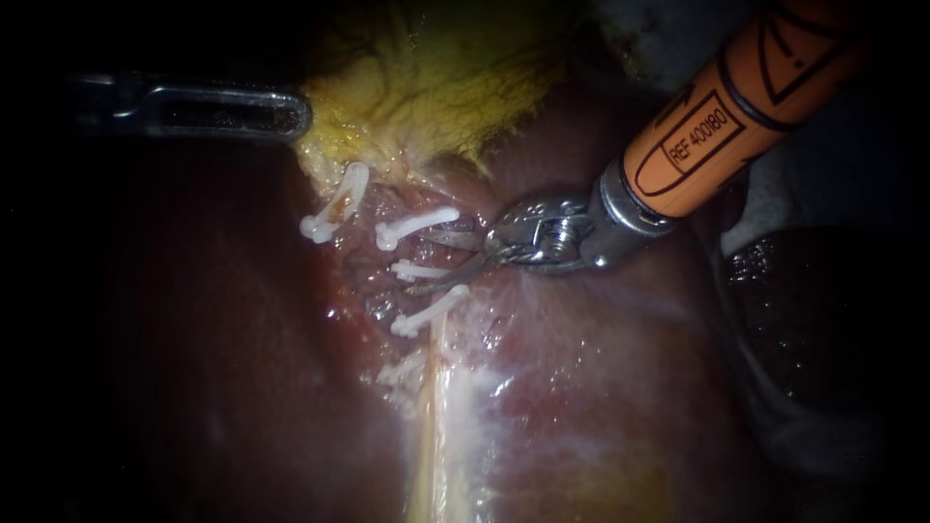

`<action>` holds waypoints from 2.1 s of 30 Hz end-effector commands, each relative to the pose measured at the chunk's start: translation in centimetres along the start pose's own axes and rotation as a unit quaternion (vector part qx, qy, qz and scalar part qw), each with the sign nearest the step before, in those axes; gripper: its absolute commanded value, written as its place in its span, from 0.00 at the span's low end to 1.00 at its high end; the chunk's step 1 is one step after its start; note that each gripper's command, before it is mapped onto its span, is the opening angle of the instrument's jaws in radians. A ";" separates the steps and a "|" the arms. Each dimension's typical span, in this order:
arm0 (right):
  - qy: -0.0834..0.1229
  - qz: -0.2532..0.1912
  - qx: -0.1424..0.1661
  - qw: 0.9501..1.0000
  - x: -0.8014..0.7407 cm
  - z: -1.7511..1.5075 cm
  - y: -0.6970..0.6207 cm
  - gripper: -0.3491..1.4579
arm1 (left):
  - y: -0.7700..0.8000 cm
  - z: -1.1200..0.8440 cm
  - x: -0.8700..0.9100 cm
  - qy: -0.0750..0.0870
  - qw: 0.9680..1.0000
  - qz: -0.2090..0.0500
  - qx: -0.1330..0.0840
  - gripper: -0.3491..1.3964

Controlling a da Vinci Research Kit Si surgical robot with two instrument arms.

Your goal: Go to the cutting position right tube

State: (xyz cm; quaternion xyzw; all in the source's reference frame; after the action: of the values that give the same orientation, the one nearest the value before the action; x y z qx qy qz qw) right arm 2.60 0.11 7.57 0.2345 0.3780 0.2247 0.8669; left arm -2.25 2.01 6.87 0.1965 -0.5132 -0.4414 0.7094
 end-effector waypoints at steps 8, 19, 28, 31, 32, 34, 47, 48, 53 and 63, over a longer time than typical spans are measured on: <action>0.004 -0.004 0.006 1.000 0.01 -0.01 -0.06 0.70 | 0.00 0.00 0.00 0.000 1.000 0.000 0.000 0.00; 0.030 -0.006 0.093 0.995 0.00 0.01 -0.01 0.70 | 0.00 0.00 0.00 0.000 1.000 0.000 0.000 0.00; 0.059 -0.036 0.163 0.984 0.00 -0.04 -0.02 0.70 | 0.00 0.00 0.00 0.000 1.000 0.000 0.000 0.00; 0.064 -0.048 0.178 0.981 0.01 -0.06 -0.04 0.70 | 0.00 0.00 0.00 0.000 1.000 0.000 0.000 0.00; 0.066 -0.051 0.184 0.979 0.02 -0.07 -0.05 0.70 | 0.00 0.00 0.00 0.000 1.000 0.000 0.000 0.00; 0.070 -0.055 0.193 0.977 0.04 -0.10 -0.06 0.70 | 0.00 0.00 0.00 0.000 1.000 0.000 0.000 0.00; 0.077 -0.045 0.224 0.970 0.10 -0.26 -0.11 0.70 | 0.00 -0.01 0.00 0.000 1.000 0.000 0.000 0.00; 0.077 -0.046 0.224 0.970 0.09 -0.27 -0.11 0.70 | 0.00 -0.01 0.00 0.000 1.000 0.000 0.000 0.00; 0.075 -0.041 0.226 0.970 0.04 -0.32 -0.08 0.70 | 0.00 -0.02 0.00 0.000 1.000 0.000 0.000 0.00; 0.069 -0.026 0.225 0.972 -0.11 -0.24 -0.03 0.70 | 0.00 -0.02 0.00 0.000 1.000 0.000 0.000 0.00</action>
State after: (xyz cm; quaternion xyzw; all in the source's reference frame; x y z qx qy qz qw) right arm 2.36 0.08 7.49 0.3979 0.4836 0.1268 0.7692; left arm -2.23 2.01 6.86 0.1966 -0.5130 -0.4413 0.7095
